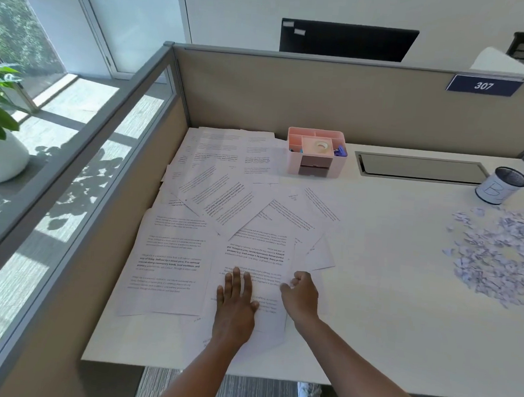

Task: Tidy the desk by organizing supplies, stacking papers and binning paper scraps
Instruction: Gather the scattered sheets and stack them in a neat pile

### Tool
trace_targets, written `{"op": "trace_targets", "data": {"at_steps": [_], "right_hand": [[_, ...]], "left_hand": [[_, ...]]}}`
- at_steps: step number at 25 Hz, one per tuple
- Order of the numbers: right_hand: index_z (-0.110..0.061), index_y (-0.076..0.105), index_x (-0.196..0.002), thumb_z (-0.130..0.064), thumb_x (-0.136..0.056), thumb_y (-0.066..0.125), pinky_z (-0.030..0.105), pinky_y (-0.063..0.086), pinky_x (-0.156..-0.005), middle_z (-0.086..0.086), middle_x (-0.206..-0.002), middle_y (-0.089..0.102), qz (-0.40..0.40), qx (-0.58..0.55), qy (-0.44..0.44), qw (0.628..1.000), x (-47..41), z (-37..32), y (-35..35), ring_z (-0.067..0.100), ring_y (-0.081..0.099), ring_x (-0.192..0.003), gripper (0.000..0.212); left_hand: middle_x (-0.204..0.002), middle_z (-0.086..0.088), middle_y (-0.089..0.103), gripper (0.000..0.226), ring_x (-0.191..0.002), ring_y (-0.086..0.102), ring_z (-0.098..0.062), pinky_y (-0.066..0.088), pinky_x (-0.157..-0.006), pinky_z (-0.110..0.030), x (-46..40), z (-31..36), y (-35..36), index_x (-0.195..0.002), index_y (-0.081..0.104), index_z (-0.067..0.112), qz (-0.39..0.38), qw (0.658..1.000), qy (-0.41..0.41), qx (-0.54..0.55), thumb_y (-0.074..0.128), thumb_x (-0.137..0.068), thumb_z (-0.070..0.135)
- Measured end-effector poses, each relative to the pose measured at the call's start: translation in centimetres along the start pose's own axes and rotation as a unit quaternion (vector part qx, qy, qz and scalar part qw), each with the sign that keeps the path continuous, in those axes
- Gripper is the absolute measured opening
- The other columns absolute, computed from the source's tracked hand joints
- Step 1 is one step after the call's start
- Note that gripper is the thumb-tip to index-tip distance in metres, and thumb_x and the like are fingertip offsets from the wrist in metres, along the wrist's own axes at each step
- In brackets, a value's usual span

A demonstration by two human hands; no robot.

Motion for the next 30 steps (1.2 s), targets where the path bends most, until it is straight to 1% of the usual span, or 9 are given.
{"op": "trace_targets", "data": {"at_steps": [5, 10, 12, 14, 16, 20, 26, 28, 30], "right_hand": [[-0.012, 0.042, -0.137, -0.016, -0.088, 0.062, 0.033, 0.047, -0.097, 0.008, -0.132, 0.057, 0.001, -0.004, 0.004, 1.0, -0.3, -0.8, 0.7, 0.024, 0.056, -0.119, 0.053], [-0.014, 0.046, -0.133, -0.018, -0.081, 0.065, 0.036, 0.057, -0.08, 0.008, -0.104, 0.067, -0.055, -0.109, 0.099, 0.988, -0.2, 0.2, 2.9, 0.021, 0.067, -0.09, 0.055], [-0.014, 0.049, -0.131, -0.018, -0.083, 0.064, 0.038, 0.055, -0.09, 0.008, -0.112, 0.065, -0.04, -0.076, 0.07, 0.994, -0.1, -0.1, 2.8, 0.023, 0.065, -0.101, 0.051], [-0.012, 0.046, -0.134, -0.016, -0.086, 0.06, 0.038, 0.047, -0.097, 0.01, -0.126, 0.058, 0.039, 0.02, 0.02, 0.999, 0.0, -0.7, 1.1, 0.029, 0.055, -0.119, 0.051], [-0.01, 0.042, -0.135, -0.015, -0.086, 0.06, 0.04, 0.045, -0.097, 0.012, -0.129, 0.054, 0.07, 0.089, -0.009, 0.993, 0.3, -1.3, 0.6, 0.032, 0.051, -0.122, 0.053], [-0.011, 0.033, -0.141, -0.018, -0.086, 0.062, 0.04, 0.044, -0.098, 0.016, -0.131, 0.049, 0.022, 0.116, -0.025, 0.993, 0.3, -2.1, 2.1, 0.033, 0.049, -0.121, 0.062], [-0.015, 0.028, -0.146, -0.018, -0.087, 0.064, 0.04, 0.048, -0.098, 0.012, -0.135, 0.051, -0.009, 0.069, -0.045, 0.997, 0.0, -2.7, 2.5, 0.03, 0.052, -0.122, 0.069], [-0.017, 0.03, -0.143, -0.02, -0.087, 0.066, 0.039, 0.054, -0.091, 0.009, -0.128, 0.056, -0.016, 0.021, -0.037, 0.999, 0.0, -2.5, 2.5, 0.026, 0.057, -0.113, 0.067], [-0.018, 0.038, -0.135, -0.023, -0.085, 0.069, 0.029, 0.054, -0.073, 0.002, -0.11, 0.064, -0.023, -0.034, -0.018, 0.999, -0.3, -2.2, 2.4, 0.016, 0.063, -0.094, 0.059]], "left_hand": [[-0.16, -0.007, -0.035, 0.068, -0.151, -0.027, -0.026, -0.019, -0.119, -0.041, 0.0, 0.1, 0.0, -0.155, -0.024, 0.018, -0.002, 1.0, 0.001, -0.01, 0.024, -0.108, 0.034], [-0.162, -0.009, -0.032, 0.073, -0.151, -0.028, -0.026, -0.015, -0.122, -0.044, -0.1, 0.0, 0.2, -0.156, -0.022, 0.019, -0.013, 1.0, 0.003, -0.004, 0.027, -0.107, 0.041], [-0.159, -0.007, -0.036, 0.084, -0.149, -0.03, -0.025, -0.016, -0.122, -0.044, 0.0, 0.0, 0.3, -0.155, -0.023, 0.018, -0.02, 1.0, 0.004, 0.006, 0.032, -0.103, 0.054], [-0.155, -0.006, -0.041, 0.1, -0.147, -0.033, -0.025, -0.018, -0.12, -0.043, -0.1, 0.0, 0.4, -0.153, -0.027, 0.018, -0.027, 1.0, 0.007, 0.002, 0.036, -0.095, 0.069], [-0.154, -0.007, -0.042, 0.112, -0.147, -0.034, -0.026, -0.018, -0.12, -0.044, -0.1, -0.1, 0.6, -0.153, -0.028, 0.017, -0.034, 0.999, 0.009, -0.007, 0.041, -0.088, 0.077], [-0.156, -0.008, -0.041, 0.118, -0.146, -0.036, -0.026, -0.017, -0.121, -0.046, -0.1, -0.2, 0.9, -0.154, -0.027, 0.016, -0.04, 0.999, 0.007, -0.01, 0.043, -0.084, 0.081], [-0.155, -0.008, -0.042, 0.121, -0.144, -0.038, -0.025, -0.018, -0.12, -0.046, -0.1, -0.2, 0.9, -0.153, -0.029, 0.016, -0.039, 0.999, 0.009, -0.013, 0.041, -0.081, 0.084], [-0.154, -0.008, -0.043, 0.122, -0.141, -0.04, -0.023, -0.019, -0.119, -0.046, -0.1, -0.1, 0.8, -0.153, -0.028, 0.015, -0.044, 0.999, 0.01, -0.011, 0.039, -0.08, 0.086], [-0.152, -0.007, -0.045, 0.124, -0.141, -0.04, -0.024, -0.02, -0.118, -0.046, -0.1, 0.1, 0.6, -0.153, -0.027, 0.015, -0.054, 0.998, 0.011, -0.003, 0.039, -0.079, 0.088]]}}
Point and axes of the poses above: each hand's wrist, its own x-axis away from the middle knuckle, its own y-axis out of the palm, z = x × y, the point moved 10 cm from there along -x, towards the middle knuckle
